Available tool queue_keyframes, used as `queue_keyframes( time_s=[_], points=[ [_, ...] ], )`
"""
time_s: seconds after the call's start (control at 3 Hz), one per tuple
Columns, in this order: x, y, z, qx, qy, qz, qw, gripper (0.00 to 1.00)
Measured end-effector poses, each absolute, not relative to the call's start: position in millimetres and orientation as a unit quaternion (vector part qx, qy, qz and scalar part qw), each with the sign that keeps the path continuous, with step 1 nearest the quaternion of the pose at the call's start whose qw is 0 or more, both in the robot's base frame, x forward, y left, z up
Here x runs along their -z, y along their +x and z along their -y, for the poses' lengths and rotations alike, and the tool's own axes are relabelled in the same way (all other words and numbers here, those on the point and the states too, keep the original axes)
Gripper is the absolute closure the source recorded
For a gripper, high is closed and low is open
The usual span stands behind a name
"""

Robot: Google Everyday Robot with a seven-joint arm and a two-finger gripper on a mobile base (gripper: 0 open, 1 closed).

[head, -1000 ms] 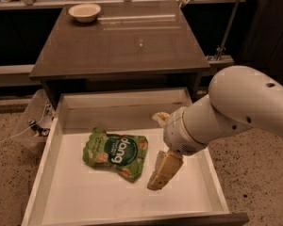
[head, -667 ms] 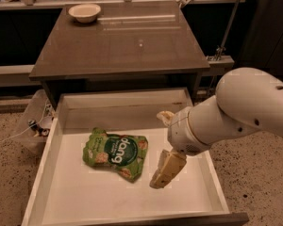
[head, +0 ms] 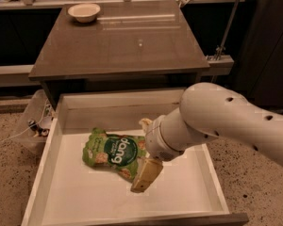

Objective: Pick green rice chip bag from top drawer and place on counter

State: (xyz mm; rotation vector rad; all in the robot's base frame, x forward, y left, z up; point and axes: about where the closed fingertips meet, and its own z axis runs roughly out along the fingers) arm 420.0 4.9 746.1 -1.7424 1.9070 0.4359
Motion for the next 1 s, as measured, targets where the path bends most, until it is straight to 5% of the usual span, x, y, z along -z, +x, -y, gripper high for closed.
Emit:
queue_keyframes(
  time_s=[0.33, 1.0],
  points=[
    [-732.3, 416.5, -39.4, -0.162, -0.667, -0.681, 0.255, 0.0],
    [-736.2, 417.0, -32.5, -0.156, -0.66, -0.686, 0.263, 0.0]
  ],
)
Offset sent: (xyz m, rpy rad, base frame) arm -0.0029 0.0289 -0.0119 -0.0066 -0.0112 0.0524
